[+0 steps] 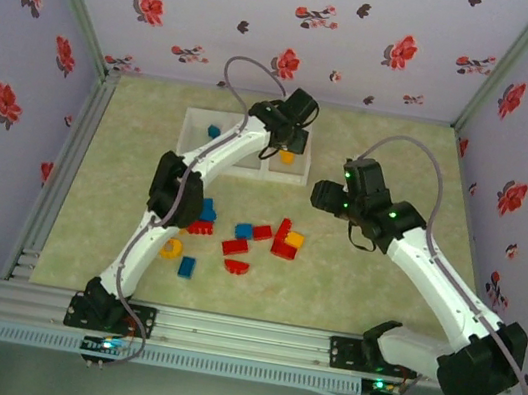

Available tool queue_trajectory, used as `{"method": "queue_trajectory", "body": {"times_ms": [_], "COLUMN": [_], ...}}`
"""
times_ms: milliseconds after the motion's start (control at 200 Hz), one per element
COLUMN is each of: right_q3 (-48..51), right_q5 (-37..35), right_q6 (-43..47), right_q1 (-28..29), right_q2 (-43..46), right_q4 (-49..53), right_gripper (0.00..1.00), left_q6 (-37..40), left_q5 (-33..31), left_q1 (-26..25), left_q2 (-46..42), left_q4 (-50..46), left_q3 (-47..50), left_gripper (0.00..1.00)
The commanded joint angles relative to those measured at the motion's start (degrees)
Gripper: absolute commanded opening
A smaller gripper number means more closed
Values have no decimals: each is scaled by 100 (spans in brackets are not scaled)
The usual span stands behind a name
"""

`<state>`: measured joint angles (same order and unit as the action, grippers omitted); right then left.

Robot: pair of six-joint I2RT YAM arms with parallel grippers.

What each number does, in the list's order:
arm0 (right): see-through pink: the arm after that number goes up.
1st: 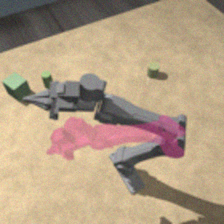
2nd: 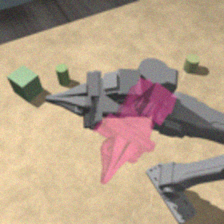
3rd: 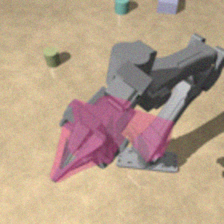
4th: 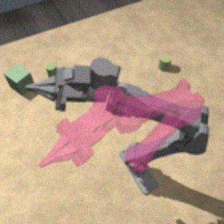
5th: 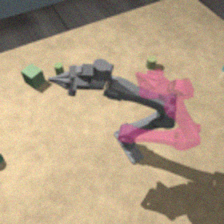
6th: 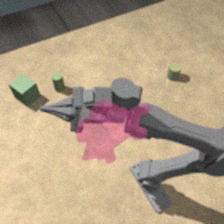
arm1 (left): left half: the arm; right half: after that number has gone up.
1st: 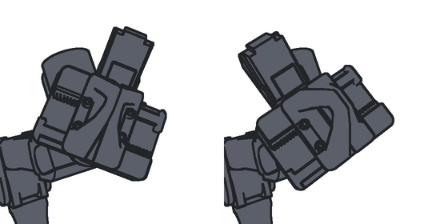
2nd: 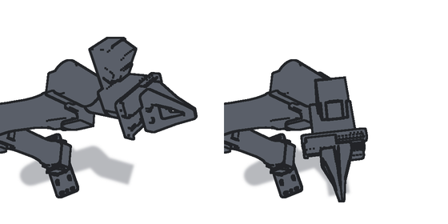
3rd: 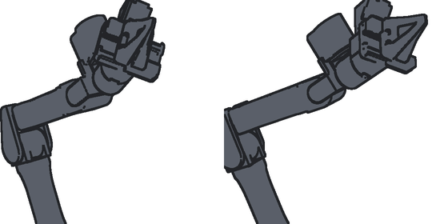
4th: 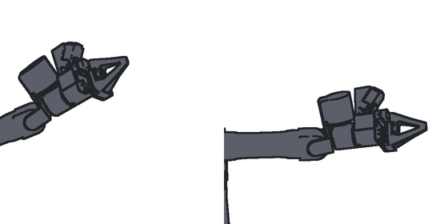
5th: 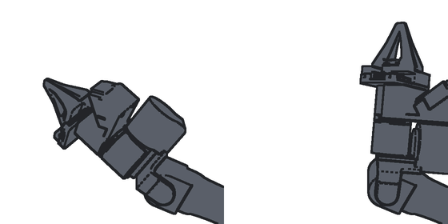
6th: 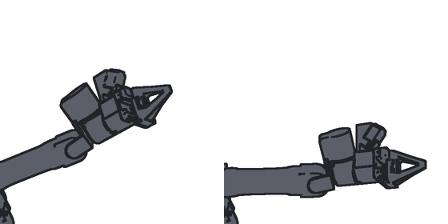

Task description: Sort the legos into containers by color

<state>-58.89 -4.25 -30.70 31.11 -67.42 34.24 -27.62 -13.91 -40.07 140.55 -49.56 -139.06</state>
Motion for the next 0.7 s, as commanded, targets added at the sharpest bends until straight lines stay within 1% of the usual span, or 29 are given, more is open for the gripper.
{"method": "queue_trajectory", "body": {"times_ms": [0, 155, 275, 475, 610, 695], "right_q3": [110, 84, 5, -76, -286, -487], "right_q5": [37, 59, -67, -152, -146, -171], "right_q6": [-147, -171, -263, -861, -1208, -1269], "right_q1": [0, 76, 305, 803, 1020, 1132], "right_q2": [24, -232, -588, -1537, -2245, -2585], "right_q4": [112, 66, 100, -116, -208, -167], "right_gripper": [73, 72, 72, 69, 62, 61], "left_q6": [194, 305, 327, 242, 6, -134], "left_q5": [27, 16, -28, -133, -201, -207], "left_q1": [41, 52, 58, 83, 87, 86], "left_q2": [-227, -955, -1684, -2989, -3832, -4259], "left_q4": [75, 184, 108, 175, 410, 565], "left_q3": [-125, 376, 970, 2623, 3794, 4390], "left_gripper": [65, 67, 67, 67, 67, 68]}}
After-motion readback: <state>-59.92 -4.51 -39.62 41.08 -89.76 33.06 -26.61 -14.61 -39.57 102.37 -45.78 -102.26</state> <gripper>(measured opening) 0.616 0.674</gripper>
